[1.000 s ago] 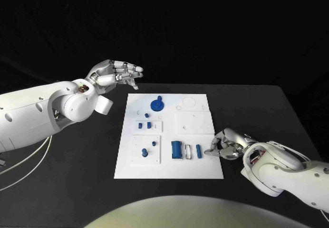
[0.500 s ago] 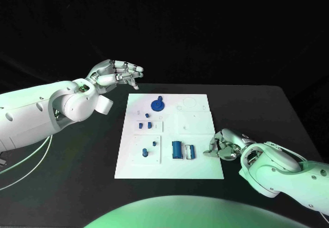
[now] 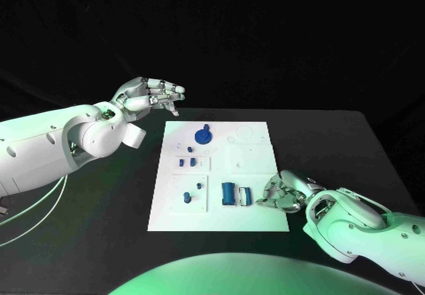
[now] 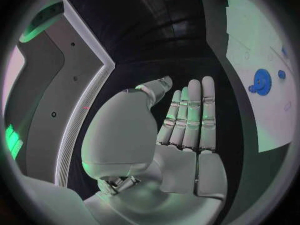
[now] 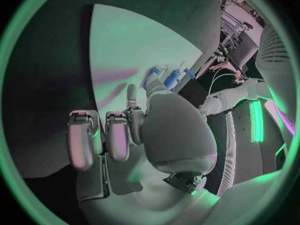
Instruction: Assemble the parts on the task board
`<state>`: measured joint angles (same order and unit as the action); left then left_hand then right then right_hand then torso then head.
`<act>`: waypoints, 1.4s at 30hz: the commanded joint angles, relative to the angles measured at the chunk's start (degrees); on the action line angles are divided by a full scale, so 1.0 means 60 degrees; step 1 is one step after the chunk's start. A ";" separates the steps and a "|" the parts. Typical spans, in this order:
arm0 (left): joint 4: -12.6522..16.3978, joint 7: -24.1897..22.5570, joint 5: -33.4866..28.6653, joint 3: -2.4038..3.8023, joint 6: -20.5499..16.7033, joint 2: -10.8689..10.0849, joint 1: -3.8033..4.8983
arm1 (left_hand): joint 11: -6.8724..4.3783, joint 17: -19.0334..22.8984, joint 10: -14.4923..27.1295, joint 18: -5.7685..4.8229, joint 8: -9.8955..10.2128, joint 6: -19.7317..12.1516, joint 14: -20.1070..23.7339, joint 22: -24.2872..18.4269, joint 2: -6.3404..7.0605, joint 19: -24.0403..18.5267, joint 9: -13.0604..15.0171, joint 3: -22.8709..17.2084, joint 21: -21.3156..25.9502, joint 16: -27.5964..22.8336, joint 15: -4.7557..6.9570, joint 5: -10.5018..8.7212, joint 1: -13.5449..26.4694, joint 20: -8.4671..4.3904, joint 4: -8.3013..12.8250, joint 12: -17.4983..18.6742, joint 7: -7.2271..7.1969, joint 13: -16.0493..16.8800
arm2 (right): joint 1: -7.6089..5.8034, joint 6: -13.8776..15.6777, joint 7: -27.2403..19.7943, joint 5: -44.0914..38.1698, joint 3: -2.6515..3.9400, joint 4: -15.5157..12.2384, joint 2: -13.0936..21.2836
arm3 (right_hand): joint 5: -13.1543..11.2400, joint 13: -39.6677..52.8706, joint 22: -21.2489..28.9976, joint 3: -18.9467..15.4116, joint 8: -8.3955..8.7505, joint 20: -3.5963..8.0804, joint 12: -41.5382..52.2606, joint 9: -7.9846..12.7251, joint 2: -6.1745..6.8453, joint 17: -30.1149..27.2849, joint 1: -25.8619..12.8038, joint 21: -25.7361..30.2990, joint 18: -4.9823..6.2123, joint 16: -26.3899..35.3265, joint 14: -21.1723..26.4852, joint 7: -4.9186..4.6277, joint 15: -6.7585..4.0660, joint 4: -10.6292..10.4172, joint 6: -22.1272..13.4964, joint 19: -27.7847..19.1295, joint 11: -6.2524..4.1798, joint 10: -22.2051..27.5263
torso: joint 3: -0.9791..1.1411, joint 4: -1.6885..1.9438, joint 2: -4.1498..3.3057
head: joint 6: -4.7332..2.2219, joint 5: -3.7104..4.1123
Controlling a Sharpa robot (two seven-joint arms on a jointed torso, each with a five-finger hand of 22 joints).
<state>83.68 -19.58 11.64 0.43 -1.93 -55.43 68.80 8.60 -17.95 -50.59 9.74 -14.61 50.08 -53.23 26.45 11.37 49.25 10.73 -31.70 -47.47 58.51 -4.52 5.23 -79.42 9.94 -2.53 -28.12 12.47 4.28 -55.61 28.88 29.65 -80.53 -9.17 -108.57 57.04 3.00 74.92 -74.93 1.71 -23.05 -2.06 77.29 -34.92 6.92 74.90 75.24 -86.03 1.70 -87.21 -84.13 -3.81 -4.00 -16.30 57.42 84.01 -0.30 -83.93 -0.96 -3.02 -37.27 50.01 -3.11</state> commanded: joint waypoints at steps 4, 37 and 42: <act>0.0012 -0.0034 -0.0008 0.0007 0.0130 0.0029 0.0006 | 0.0026 -0.0010 0.0071 0.0125 -0.0042 -0.0069 0.0015 -0.0002 -0.0032 0.0078 0.0012 0.0010 0.0035 0.0045 -0.0013 0.0033 -0.0041 -0.0009 -0.0026 -0.0057 -0.0017 -0.0008 | 0.0003 0.0314 -0.0061 0.0122 0.0005 -0.0020 -0.0178 | -0.0017 0.0934 -0.2338 0.0012 -0.0016 -0.0040 0.0007 -0.0017 -0.0118 0.1338 -0.0280 -0.0071 -0.0151 -0.0021 -0.0743 0.0008 -0.0007 -0.0069 0.0128 0.0759 -0.0033 -0.0072 | -0.0003 0.0004 -0.0011 | -0.0002 0.0002; 0.0024 0.0049 -0.0008 0.0007 0.0208 0.0035 0.0007 | 0.0029 -0.0006 0.0087 0.0124 -0.0052 -0.0077 0.0022 -0.0003 -0.0046 0.0074 0.0011 -0.0003 0.0041 0.0039 -0.0015 0.0027 -0.0029 -0.0008 -0.0034 -0.0071 -0.0014 -0.0015 | -0.0026 -0.0276 0.0246 0.0028 0.0034 0.0620 -0.0918 | -0.0015 0.1092 -0.2350 0.0162 -0.0232 0.0060 0.0197 -0.0165 -0.0263 0.1367 -0.0086 -0.0115 -0.0160 -0.0029 -0.0749 0.0196 -0.0132 0.0090 0.0421 0.0778 -0.0189 -0.0190 | 0.0000 -0.0005 -0.0008 | -0.0002 -0.0078; 0.0025 0.0059 -0.0008 0.0007 0.0219 0.0035 0.0007 | 0.0029 -0.0006 0.0087 0.0124 -0.0052 -0.0077 0.0022 -0.0003 -0.0046 0.0074 0.0011 -0.0003 0.0041 0.0039 -0.0015 0.0027 -0.0029 -0.0008 -0.0034 -0.0071 -0.0014 -0.0015 | -0.0026 -0.0385 0.0299 -0.0130 0.0034 0.0656 -0.0951 | -0.0014 0.1141 -0.2351 0.0219 -0.0282 0.0086 0.0257 -0.0197 -0.0236 0.1379 0.0086 -0.0117 -0.0160 -0.0032 -0.0751 0.0236 -0.0161 0.0144 0.0461 0.0779 -0.0225 -0.0223 | 0.0001 -0.0006 -0.0006 | -0.0002 -0.0078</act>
<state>83.69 -19.13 11.64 0.43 -1.64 -55.33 68.80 8.81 -17.94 -50.38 9.73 -14.60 50.08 -53.23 26.46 11.37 49.25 10.73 -31.69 -47.47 58.51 -4.52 5.23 -79.42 9.94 -2.53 -28.34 12.47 4.28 -55.82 28.64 30.59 -79.63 -8.92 -104.74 51.40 2.99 74.91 -74.91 2.72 -24.38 -2.06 78.50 -36.05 5.52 74.93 75.09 -86.37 1.70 -87.21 -83.93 -2.35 -4.63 -15.58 59.68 84.01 -1.15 -83.94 -0.96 -3.05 -37.31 50.01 -3.60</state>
